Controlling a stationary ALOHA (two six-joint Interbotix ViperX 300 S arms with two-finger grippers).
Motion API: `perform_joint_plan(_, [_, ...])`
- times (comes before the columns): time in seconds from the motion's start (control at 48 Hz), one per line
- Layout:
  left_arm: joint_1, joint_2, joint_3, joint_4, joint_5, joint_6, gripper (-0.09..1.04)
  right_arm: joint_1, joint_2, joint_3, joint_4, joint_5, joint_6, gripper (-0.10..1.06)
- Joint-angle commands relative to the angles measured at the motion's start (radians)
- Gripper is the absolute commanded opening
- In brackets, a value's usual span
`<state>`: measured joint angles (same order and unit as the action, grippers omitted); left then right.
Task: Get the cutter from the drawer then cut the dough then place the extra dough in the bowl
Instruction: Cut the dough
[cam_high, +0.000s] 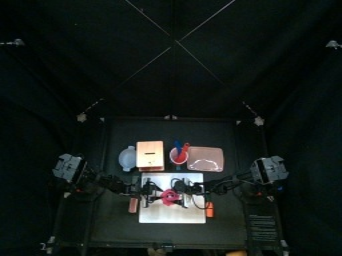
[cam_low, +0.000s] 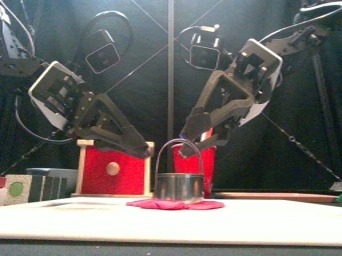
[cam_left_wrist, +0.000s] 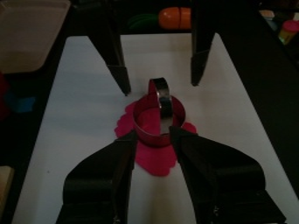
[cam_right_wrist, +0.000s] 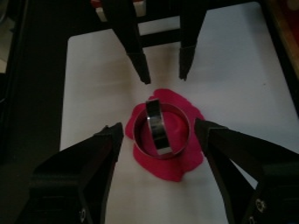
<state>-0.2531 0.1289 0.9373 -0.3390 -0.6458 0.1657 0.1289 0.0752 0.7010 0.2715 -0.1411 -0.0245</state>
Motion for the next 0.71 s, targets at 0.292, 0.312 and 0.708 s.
perform_joint_plan(0.292, [-0.017, 0.114, -0.075, -0.009, -0.008, 0.000, 0.60, -0.032, -0.038, -0.143, -0.067, 0.264, 0.003, 0.97])
perform_joint_plan(0.312, [-0.018, 0.120, -0.077, -0.011, -0.008, 0.000, 0.59, -0.031, -0.037, -0.150, -0.067, 0.276, 0.003, 0.97])
perform_joint_plan(0.708, [-0.026, 0.156, -0.089, -0.028, -0.008, -0.003, 0.56, -0.037, 0.055, -0.296, -0.094, 0.537, 0.003, 0.97])
